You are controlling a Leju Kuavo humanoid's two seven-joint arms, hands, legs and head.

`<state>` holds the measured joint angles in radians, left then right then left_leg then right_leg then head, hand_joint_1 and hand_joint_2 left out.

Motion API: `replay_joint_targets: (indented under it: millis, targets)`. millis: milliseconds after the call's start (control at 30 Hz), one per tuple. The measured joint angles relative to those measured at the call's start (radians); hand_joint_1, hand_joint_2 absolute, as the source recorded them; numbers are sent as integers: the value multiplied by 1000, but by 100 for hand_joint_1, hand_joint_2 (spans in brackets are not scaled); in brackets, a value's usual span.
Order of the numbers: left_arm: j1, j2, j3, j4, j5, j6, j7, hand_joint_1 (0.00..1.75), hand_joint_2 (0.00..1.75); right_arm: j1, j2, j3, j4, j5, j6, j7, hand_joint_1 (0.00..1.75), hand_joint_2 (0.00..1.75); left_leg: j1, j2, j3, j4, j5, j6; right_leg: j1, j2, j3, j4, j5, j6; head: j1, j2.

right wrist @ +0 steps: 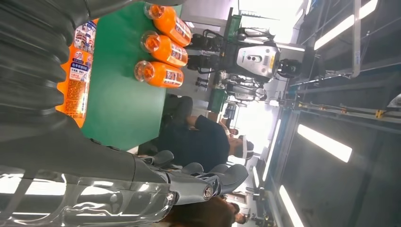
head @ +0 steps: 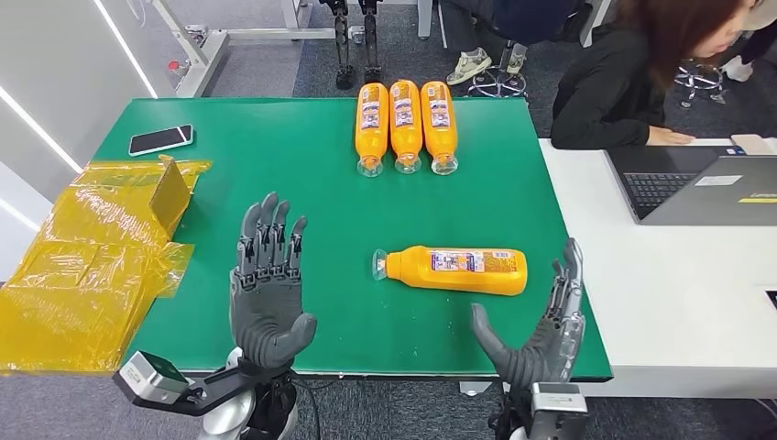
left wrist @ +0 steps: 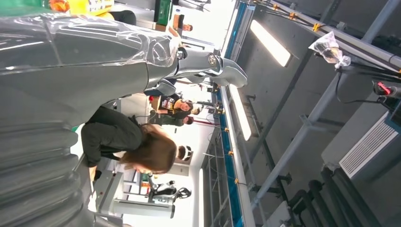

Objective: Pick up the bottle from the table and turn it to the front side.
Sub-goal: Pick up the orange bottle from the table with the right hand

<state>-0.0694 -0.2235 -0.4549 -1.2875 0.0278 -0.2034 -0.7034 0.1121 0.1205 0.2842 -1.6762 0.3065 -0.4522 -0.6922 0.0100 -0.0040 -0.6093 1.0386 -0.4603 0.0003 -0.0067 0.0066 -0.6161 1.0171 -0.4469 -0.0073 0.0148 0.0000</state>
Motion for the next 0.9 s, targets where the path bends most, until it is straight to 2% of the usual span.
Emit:
replay_joint_targets:
  millis: [267, 333, 400, 500, 600, 667, 900]
  targets:
    - [0, -4, 0, 7, -4, -2, 0, 0, 175, -1, -2, 0, 0, 31, 0, 7, 0, 175, 0, 0, 0, 0, 0, 0, 0, 0, 0, 0, 0, 0, 0, 0]
    - [0, -6, 0, 10, -4, -3, 0, 0, 175, -7, -4, 0, 1, 88, -4, 31, 0, 175, 0, 0, 0, 0, 0, 0, 0, 0, 0, 0, 0, 0, 0, 0]
    - [0, -7, 0, 13, -4, -3, 0, 0, 175, -21, -9, 0, 4, 195, -5, 83, 0, 175, 0, 0, 0, 0, 0, 0, 0, 0, 0, 0, 0, 0, 0, 0]
    - [-1, -10, 0, 18, -9, -4, 0, 0, 175, -51, -26, 0, 18, 422, 2, 197, 0, 175, 0, 0, 0, 0, 0, 0, 0, 0, 0, 0, 0, 0, 0, 0]
    - [-1, -15, 0, 23, -15, -9, 0, 0, 175, -88, -52, 0, 46, 665, -2, 301, 0, 175, 0, 0, 0, 0, 0, 0, 0, 0, 0, 0, 0, 0, 0, 0]
    - [-1, -16, 0, 25, -16, -16, 0, 0, 175, -115, -75, 0, 72, 780, -11, 346, 0, 175, 0, 0, 0, 0, 0, 0, 0, 0, 0, 0, 0, 0, 0, 0]
    - [0, -16, 1, 26, -10, -37, 0, 0, 175, -251, -199, -8, 194, 986, -49, 459, 0, 175, 0, 0, 0, 1, 0, 1, 0, 0, 0, 0, 1, 1, 0, 0]
